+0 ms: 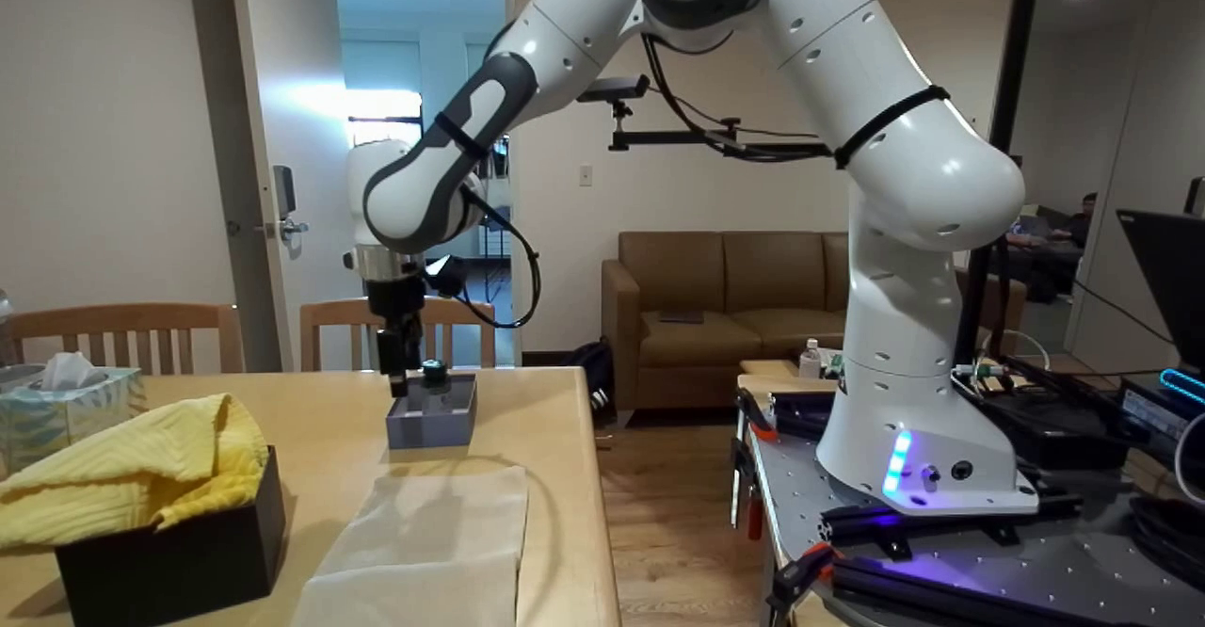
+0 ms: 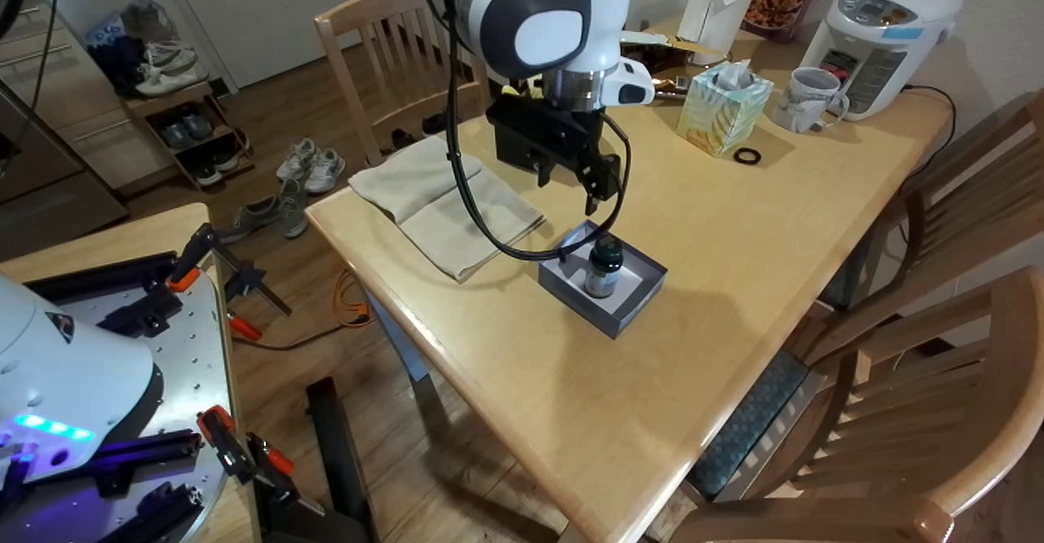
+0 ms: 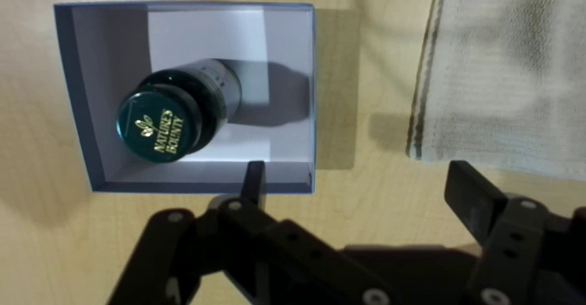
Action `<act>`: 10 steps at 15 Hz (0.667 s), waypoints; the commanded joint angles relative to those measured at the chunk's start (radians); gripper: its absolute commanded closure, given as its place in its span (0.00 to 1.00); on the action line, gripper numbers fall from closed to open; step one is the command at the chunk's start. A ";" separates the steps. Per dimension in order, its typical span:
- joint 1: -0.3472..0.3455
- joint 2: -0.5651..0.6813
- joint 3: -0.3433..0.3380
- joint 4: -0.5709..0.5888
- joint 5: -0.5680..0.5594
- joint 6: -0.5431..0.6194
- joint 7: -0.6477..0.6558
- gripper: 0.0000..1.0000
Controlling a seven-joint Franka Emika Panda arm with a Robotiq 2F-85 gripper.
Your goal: Pick up the small glass bottle and put it in the grey box. Pick up the grey box and place it on top of the black box.
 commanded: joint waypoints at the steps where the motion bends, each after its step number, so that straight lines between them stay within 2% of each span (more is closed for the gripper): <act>1: -0.024 0.059 0.010 0.065 0.004 -0.029 -0.001 0.00; 10: -0.071 0.170 0.017 0.105 0.031 -0.028 0.000 0.00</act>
